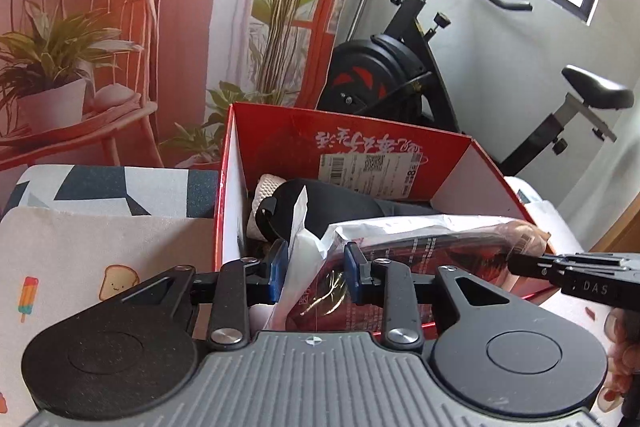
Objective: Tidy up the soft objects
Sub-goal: 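Lift the clear bag with the left tool while the right tool lifts it, lower into box, then open both tools and withdraw them from the red box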
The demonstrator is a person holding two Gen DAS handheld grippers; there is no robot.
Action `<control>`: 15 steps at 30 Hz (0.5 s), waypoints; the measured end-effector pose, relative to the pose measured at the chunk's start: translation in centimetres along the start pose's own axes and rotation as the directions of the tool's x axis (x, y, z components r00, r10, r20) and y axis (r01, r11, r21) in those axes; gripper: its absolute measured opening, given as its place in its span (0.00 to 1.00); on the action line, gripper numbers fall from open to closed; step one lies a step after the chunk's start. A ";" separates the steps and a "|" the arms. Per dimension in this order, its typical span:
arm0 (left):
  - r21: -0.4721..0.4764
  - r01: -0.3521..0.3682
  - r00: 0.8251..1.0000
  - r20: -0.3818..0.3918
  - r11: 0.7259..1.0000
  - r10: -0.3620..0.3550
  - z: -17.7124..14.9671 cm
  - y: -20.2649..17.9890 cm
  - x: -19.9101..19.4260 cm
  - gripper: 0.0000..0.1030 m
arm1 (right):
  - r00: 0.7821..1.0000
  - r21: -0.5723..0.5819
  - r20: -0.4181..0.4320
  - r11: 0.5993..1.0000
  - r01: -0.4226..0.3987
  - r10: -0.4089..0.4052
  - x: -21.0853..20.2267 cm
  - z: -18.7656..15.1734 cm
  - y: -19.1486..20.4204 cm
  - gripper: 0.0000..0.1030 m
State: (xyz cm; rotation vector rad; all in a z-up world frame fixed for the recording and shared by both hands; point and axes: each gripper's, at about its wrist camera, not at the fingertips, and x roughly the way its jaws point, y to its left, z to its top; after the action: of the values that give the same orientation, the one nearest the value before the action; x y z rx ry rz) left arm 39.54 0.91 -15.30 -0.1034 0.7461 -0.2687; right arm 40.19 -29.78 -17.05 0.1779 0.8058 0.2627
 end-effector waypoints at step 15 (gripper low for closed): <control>0.005 0.000 1.000 -0.017 1.000 0.000 -0.6 0.4 -0.1 0.42 | 0.998 0.043 -0.052 0.999 0.034 -0.031 0.4 0.0 0.2 0.03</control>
State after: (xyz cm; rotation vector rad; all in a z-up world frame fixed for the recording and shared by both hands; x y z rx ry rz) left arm 39.09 1.31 -15.76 -0.0961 0.7626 -0.2714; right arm 40.46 -29.46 -17.28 0.1997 0.8649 0.2198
